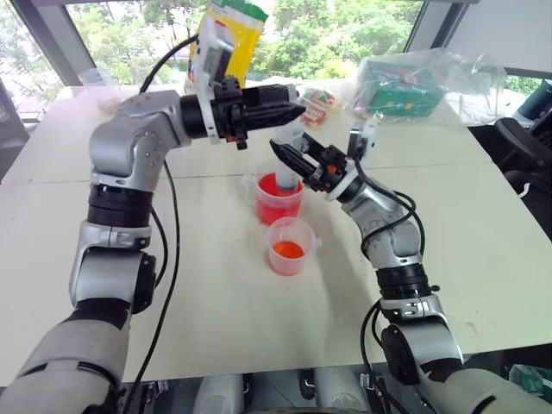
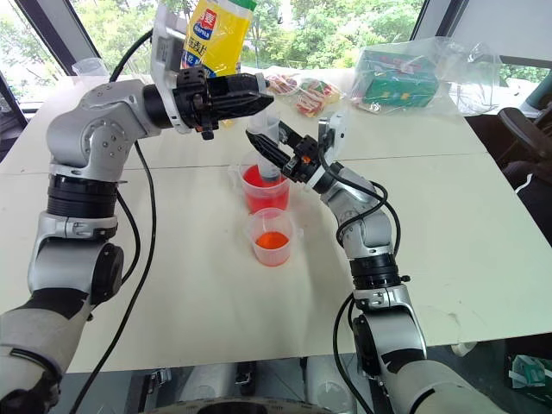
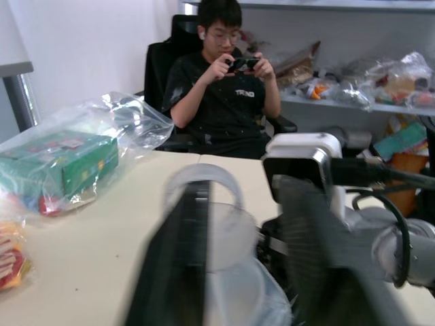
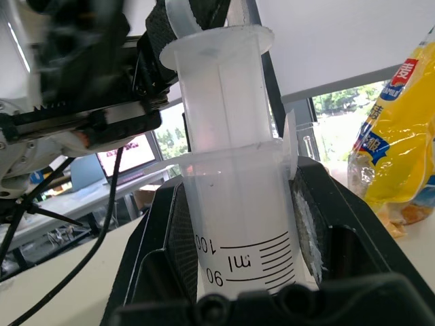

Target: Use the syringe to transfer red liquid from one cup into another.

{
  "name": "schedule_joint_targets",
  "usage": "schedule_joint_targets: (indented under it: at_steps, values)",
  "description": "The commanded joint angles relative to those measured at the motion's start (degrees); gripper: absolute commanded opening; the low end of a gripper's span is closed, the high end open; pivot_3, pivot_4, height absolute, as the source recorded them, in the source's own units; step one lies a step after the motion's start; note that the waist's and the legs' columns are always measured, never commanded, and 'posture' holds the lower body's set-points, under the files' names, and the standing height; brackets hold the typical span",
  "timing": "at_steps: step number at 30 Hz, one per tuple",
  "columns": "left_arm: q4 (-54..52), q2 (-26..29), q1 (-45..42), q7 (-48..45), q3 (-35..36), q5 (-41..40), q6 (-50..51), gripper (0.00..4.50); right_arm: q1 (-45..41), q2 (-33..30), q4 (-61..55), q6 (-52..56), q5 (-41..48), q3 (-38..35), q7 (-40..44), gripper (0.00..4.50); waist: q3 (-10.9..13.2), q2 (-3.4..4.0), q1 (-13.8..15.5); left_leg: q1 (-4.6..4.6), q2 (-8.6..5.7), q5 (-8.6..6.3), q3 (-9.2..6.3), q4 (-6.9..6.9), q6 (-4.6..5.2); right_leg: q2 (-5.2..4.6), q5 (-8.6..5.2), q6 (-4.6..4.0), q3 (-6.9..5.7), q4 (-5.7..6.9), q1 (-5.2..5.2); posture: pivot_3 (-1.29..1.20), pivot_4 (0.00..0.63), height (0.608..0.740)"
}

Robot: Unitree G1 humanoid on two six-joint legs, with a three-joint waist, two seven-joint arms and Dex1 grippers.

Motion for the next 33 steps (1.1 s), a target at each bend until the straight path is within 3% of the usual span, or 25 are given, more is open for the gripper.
schedule_joint_targets:
  at_steps: [1, 3, 11, 16, 21, 26, 33]
  values:
    - [-2.75, 1.66, 0.21, 0.76, 2.09, -0.06, -1.02, 3.81, -2.88, -0.22, -2.86, -0.42, 0.79, -0.69, -0.07, 1.61, 0.00, 0.00, 0.04, 0.00, 0.00, 0.00, -0.01, 0.00, 0.00, 0.00, 0.00, 0.00, 0.00, 0.00, 0.00, 0.00, 0.150, 0.740]
    - [-3.47, 2.61, 1.08, 0.50, 2.39, -0.15, -0.95, 4.40, -3.83, -0.39, -2.88, -0.22, 1.14, -1.37, -0.53, 1.61, 0.00, 0.00, 0.05, 0.00, 0.00, 0.00, 0.00, 0.00, 0.00, 0.00, 0.00, 0.00, 0.00, 0.01, 0.00, 0.00, 0.150, 0.740]
    - [-6.83, 7.46, 5.19, 3.32, 6.78, -2.25, 1.72, 4.40, -6.75, -0.51, -1.94, -0.26, 2.24, -4.07, -2.07, 1.61, 0.00, 0.00, -0.05, 0.01, 0.02, 0.00, -0.01, 0.00, 0.00, 0.00, 0.00, 0.00, 0.00, 0.02, 0.00, 0.00, 0.150, 0.740]
    - [-7.85, 9.19, 6.49, 5.12, 8.46, -2.87, 2.87, 4.40, -7.51, -1.37, -7.92, 5.20, 7.22, -5.95, -3.09, 1.61, 0.00, 0.01, 0.22, -0.01, 0.01, 0.00, -0.01, 0.00, 0.00, -0.04, 0.00, 0.00, -0.01, 0.01, 0.00, 0.00, 0.150, 0.740]
    - [-7.37, 9.02, 5.77, 5.47, 8.44, -3.27, 2.49, 4.40, -4.69, -3.98, -21.44, 20.36, 22.69, -7.60, -4.50, 1.61, 0.00, 0.01, 0.18, -0.02, 0.00, 0.00, -0.02, 0.00, 0.00, -0.06, 0.00, 0.00, -0.01, 0.00, 0.00, 0.00, 0.150, 0.740]
    - [-6.79, 8.28, 4.84, 5.03, 8.00, -3.57, 2.18, 4.40, 1.58, -7.62, -32.16, 29.57, 32.07, -6.70, -6.52, 1.61, 0.00, 0.00, 0.23, -0.01, 0.00, 0.00, -0.03, 0.00, 0.00, -0.06, 0.00, -0.01, -0.03, 0.00, 0.01, 0.00, 0.150, 0.740]
    - [-9.00, 8.43, 4.76, 1.53, 6.85, -6.97, 6.57, 4.40, 10.64, -9.25, -34.67, 25.82, 24.67, -1.10, -4.21, 1.61, 0.00, 0.00, 0.05, 0.00, -0.01, -0.01, 0.00, 0.01, 0.01, -0.02, 0.00, 0.00, -0.02, -0.01, 0.02, 0.00, 0.150, 0.740]
